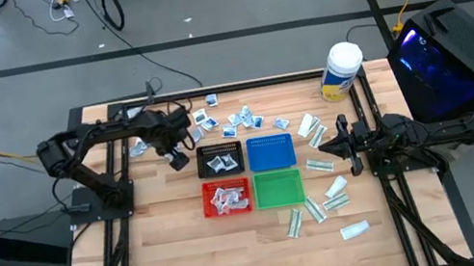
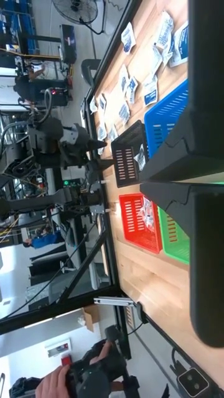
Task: Pick & Place First Aid Supplies
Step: Put the gray towelette pack into the black bin
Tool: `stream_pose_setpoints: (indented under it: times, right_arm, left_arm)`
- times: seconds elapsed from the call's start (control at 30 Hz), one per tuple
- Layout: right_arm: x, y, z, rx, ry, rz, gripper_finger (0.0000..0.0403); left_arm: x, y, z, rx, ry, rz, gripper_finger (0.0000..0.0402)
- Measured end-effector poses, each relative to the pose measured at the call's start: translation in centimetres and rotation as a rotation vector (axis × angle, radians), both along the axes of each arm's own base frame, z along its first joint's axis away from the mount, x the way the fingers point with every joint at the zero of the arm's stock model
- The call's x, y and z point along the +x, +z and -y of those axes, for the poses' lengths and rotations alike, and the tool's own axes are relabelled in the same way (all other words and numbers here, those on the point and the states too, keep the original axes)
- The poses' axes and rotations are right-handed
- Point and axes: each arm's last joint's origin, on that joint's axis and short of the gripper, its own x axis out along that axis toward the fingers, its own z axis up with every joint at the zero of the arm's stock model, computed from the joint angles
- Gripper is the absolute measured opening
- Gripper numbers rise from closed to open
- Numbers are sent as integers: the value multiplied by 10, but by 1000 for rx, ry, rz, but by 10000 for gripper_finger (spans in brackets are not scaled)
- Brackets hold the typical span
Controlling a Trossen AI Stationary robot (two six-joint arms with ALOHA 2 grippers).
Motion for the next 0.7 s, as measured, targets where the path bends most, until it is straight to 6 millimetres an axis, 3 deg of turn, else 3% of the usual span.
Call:
stream_pose_setpoints:
  times: [0.27, 0.7]
  right_arm:
    - [0, 0, 0, 0, 0, 0, 18]
    - [0, 0, 0, 0, 0, 0, 18]
  left_arm:
    - [2, -11, -2, -15, -5, -34, 369]
    - [4, -11, -2, -21, -6, -13, 369]
